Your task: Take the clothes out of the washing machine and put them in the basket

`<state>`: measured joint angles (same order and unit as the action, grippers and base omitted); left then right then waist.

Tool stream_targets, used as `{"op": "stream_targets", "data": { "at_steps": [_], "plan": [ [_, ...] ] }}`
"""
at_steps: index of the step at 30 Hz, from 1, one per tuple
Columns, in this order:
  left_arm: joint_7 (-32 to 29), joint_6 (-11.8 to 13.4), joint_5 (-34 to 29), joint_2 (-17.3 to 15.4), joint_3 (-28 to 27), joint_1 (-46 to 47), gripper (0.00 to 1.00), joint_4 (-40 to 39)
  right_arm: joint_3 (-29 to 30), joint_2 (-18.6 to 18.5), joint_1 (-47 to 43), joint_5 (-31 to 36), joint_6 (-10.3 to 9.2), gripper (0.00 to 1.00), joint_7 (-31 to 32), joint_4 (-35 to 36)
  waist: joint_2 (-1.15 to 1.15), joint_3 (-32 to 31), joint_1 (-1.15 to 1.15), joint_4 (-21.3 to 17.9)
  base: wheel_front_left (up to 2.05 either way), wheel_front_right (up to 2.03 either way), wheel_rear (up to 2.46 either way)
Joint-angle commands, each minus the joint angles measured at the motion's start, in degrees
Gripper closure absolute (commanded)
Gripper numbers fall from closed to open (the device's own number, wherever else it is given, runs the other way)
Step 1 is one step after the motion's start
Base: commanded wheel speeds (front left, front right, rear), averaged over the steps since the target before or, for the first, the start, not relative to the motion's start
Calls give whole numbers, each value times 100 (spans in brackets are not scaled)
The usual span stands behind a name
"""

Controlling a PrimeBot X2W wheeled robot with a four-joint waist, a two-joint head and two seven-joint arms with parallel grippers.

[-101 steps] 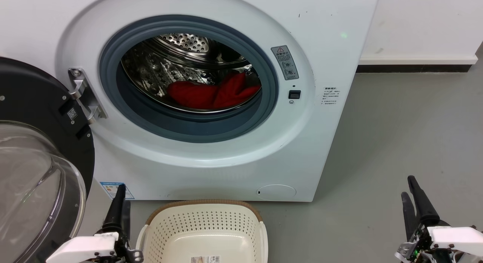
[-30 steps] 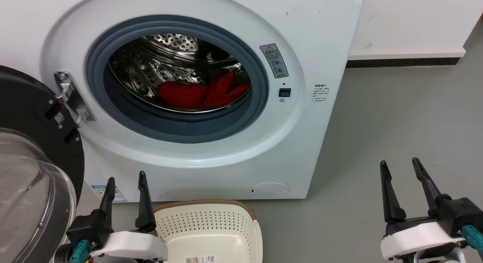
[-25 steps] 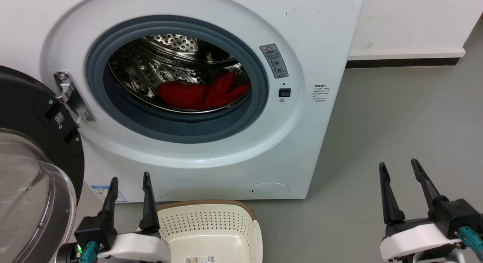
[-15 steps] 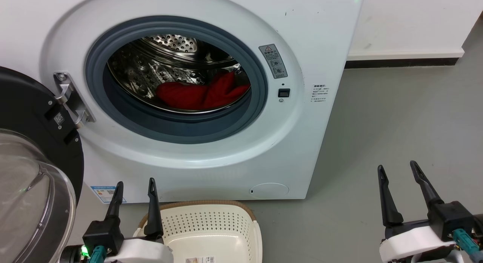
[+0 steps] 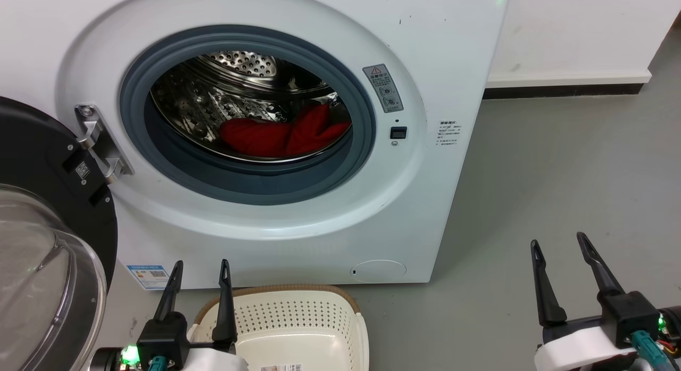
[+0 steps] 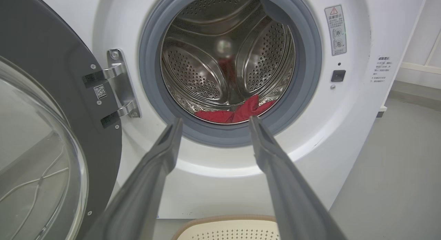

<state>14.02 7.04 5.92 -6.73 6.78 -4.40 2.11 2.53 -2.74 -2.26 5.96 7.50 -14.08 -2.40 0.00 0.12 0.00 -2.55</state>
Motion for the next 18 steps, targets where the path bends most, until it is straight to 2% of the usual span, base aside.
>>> {"op": "stream_targets", "data": {
  "at_steps": [1,6,18],
  "plan": [
    [39,-18,-93,9,-28,-56,0,-11,8,-24,-36,6,-2,0,-35,-16,0,-2,0,0,0,0,0],
    [92,-92,-267,69,-110,-90,0,-43,91,-23,-63,-562,-3,0,-86,-250,0,-5,0,-4,0,0,0],
    [120,-212,-499,137,-217,-118,0,-41,162,-21,83,-569,-3,0,-113,-469,0,0,0,-11,0,0,0]
  ]
}}
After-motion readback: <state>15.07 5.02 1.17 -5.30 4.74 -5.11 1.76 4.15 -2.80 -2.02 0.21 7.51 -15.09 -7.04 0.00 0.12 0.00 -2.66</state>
